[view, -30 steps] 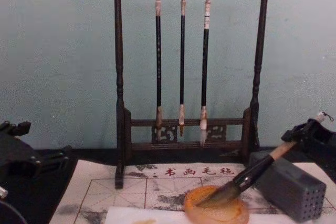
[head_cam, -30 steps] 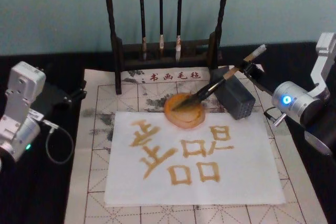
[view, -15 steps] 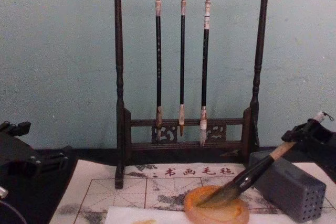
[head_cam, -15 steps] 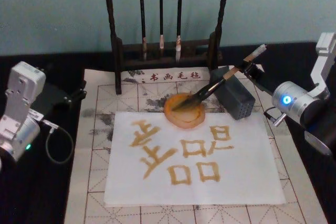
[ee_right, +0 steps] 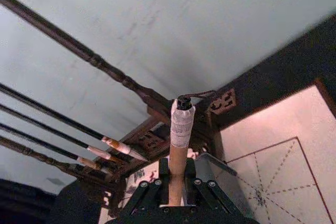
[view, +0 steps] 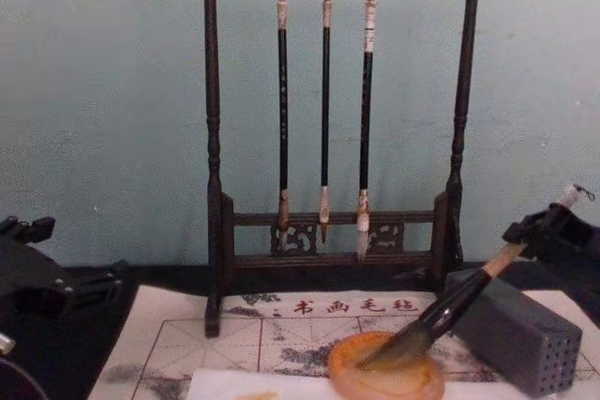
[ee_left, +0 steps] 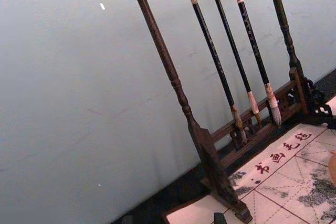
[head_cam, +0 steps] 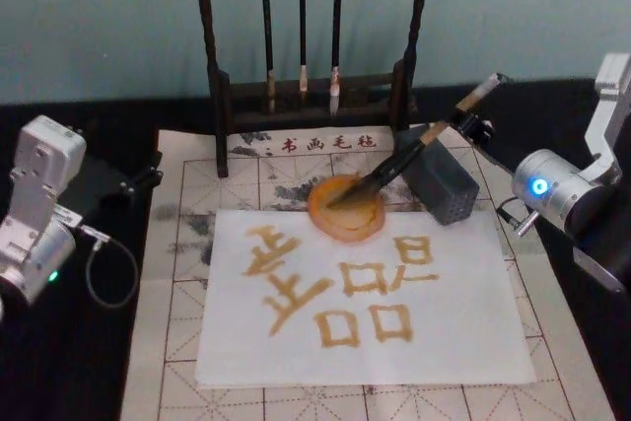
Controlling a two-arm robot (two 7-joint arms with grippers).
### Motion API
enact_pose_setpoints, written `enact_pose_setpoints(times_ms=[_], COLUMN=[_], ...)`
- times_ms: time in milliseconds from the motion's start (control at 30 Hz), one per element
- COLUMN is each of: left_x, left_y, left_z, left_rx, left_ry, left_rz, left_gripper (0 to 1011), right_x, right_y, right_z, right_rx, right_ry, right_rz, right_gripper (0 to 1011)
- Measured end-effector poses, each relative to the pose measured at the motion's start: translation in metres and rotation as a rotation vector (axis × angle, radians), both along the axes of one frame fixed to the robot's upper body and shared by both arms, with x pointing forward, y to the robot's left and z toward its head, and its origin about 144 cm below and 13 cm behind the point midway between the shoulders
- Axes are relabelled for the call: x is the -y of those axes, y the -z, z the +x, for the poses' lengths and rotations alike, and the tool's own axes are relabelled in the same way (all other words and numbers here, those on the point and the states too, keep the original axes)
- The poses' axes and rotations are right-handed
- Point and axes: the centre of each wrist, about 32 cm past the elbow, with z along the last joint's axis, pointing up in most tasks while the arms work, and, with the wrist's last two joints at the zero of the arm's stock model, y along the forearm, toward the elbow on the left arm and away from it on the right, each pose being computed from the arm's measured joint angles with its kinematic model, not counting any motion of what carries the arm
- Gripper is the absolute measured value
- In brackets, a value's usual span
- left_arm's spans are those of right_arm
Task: Pick up the brush from the inkstone, write on the paper, then place the brush back to its original position.
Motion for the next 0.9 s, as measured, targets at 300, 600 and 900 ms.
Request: enact_pose_setpoints(times_ms=[300,600,900], left_x=[0.0,0.0,0.0], left_y=[0.0,0.0,0.0], left_z=[0.0,0.0,0.0], left_rx=[0.0,0.0,0.0], left_ry=[0.0,0.0,0.0], left_rz=[0.0,0.0,0.0], left_gripper=[1001,1001,1001], right_x=[-0.003,-0.004,-0.002], right_y=[-0.007,-0.007,-0.002], right_z=[-0.008,-0.024,-0.046], right_rx=[0.102,0.247,0.424], right_ry=[-0.031,-0.083,-0.144], right_rz=[-0.07,-0.181,-0.292], right_gripper=[194,194,194])
